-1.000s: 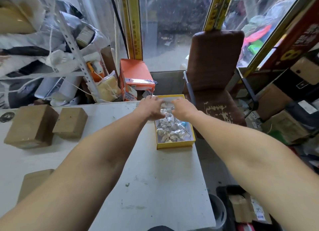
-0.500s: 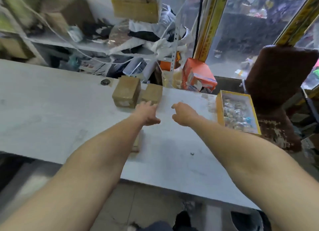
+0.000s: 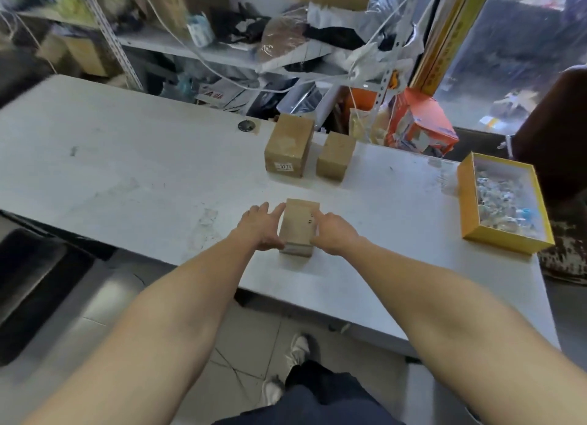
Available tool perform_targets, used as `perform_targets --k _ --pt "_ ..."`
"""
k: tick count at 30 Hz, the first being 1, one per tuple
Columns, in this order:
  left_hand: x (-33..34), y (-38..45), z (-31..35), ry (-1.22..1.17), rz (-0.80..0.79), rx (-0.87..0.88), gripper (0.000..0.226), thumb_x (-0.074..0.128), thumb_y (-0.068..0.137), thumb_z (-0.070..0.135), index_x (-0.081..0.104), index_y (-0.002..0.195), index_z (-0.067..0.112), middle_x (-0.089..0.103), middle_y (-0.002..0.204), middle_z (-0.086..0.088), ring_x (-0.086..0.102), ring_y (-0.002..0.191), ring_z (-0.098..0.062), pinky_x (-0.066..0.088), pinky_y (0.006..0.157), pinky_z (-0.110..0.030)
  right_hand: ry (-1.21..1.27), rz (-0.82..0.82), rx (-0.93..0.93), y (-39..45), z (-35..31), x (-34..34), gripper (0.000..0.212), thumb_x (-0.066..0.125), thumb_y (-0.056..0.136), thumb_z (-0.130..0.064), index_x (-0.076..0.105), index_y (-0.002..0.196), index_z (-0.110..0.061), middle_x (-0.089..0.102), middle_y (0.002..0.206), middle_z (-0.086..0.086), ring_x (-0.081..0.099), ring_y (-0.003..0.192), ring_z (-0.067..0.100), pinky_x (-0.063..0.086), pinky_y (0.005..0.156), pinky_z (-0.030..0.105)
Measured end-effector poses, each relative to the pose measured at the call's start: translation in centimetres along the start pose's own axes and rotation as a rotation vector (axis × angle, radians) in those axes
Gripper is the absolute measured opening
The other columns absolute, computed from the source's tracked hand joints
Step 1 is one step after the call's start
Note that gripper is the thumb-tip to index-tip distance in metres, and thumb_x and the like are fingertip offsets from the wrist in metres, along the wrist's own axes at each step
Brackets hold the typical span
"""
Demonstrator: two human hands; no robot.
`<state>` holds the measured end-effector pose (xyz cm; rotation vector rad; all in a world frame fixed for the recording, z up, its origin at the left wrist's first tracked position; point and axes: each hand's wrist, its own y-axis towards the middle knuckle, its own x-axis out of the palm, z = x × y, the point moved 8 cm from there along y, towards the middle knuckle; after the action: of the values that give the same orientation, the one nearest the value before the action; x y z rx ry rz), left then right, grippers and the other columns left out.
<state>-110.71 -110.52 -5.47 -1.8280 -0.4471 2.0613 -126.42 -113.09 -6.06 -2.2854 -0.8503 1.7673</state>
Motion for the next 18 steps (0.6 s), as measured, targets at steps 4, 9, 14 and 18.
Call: perform_targets --k 4,9,14,18 --pt "3.0 1.6 0.0 -0.015 -0.123 0.029 0.117 0.077 0.075 0.050 -0.006 0.156 0.037 0.053 0.132 -0.012 0.048 0.119 -0.034 0.044 0.096 -0.041 0.059 -0.081 0.031 1.0 0.3 3.2 0.094 0.074 0.077 -0.041 0.014 0.149 -0.031 0.050 0.118 0.011 0.055 0.100 0.030 0.052 0.081 0.041" --pt "3.5 4.0 0.9 -0.078 -0.101 0.072 0.107 0.072 0.084 0.038 -0.007 0.155 0.039 0.063 0.122 -0.008 0.058 0.108 -0.031 0.042 0.084 -0.037 0.144 -0.049 0.047 2.5 0.4 4.2 0.099 0.072 0.083 -0.036 0.003 0.153 -0.032 0.034 0.146 0.009 0.054 0.108 0.031 0.053 0.084 0.040" --pt "-0.2 7.3 2.2 -0.110 -0.040 0.124 0.088 0.062 0.088 0.033 0.006 0.155 0.042 0.060 0.109 -0.016 0.059 0.096 -0.033 0.047 0.079 -0.037 0.187 0.061 0.119 4.2 1.8 0.1 0.086 0.068 0.087 -0.032 0.013 0.153 -0.030 0.043 0.139 0.012 0.052 0.114 0.032 0.051 0.090 0.042" --pt "-5.0 10.4 6.2 -0.006 0.076 0.305 0.089 0.065 0.088 0.039 0.009 0.156 0.037 0.059 0.115 -0.018 0.059 0.102 -0.036 0.047 0.083 -0.038 0.203 0.200 0.193 4.2 4.6 -4.9 0.082 0.066 0.089 -0.028 0.015 0.154 -0.026 0.043 0.141 0.013 0.051 0.117 0.032 0.047 0.092 0.039"
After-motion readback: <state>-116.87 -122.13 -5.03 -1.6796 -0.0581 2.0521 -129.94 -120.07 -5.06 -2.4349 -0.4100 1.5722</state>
